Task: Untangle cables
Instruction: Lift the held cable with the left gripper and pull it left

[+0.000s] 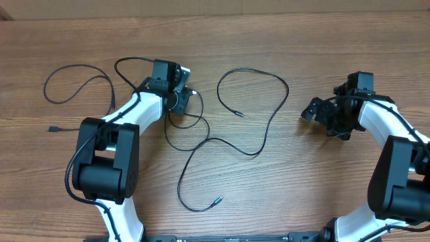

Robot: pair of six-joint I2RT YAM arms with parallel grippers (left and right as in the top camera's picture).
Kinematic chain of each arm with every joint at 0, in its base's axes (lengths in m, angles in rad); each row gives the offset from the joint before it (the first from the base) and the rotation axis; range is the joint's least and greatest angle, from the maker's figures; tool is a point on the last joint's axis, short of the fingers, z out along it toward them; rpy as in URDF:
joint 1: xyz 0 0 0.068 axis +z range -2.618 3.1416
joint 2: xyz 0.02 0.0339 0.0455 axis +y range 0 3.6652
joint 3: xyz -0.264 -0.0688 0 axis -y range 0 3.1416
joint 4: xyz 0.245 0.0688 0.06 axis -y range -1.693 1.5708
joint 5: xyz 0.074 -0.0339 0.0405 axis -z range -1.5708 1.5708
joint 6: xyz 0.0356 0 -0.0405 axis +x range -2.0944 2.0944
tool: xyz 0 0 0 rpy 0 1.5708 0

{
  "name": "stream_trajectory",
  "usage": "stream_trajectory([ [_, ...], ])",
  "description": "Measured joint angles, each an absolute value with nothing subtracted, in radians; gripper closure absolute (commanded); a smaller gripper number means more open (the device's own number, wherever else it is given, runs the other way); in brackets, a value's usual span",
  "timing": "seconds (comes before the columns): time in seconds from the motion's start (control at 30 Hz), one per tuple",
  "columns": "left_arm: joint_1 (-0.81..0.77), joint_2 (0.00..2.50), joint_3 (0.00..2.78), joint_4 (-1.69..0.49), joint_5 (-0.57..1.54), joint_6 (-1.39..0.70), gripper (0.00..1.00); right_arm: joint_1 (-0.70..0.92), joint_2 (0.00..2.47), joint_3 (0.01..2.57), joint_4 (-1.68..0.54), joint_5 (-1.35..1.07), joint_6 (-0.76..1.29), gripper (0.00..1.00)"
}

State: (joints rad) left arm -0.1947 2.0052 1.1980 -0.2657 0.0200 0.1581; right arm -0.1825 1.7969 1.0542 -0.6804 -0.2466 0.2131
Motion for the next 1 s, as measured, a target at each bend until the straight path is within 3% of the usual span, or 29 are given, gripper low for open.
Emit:
stream_trajectory([
  [0.33, -0.195, 2.011, 1.232, -0.333, 0.022, 0.155, 0.96, -0.183, 1.797, 1.054, -0.680, -0.246, 0.213, 0.00],
  [0.7, -0.195, 1.917, 1.245, -0.408, 0.007, 0.010, 0.96, -0.183, 1.797, 1.054, -0.680, -0.246, 0.213, 0.00],
  [1.0, -0.194, 1.893, 1.245, -0.414, -0.155, -0.089, 0.96, -0.183, 1.797, 1.054, -0.680, -0.247, 0.213, 0.00],
])
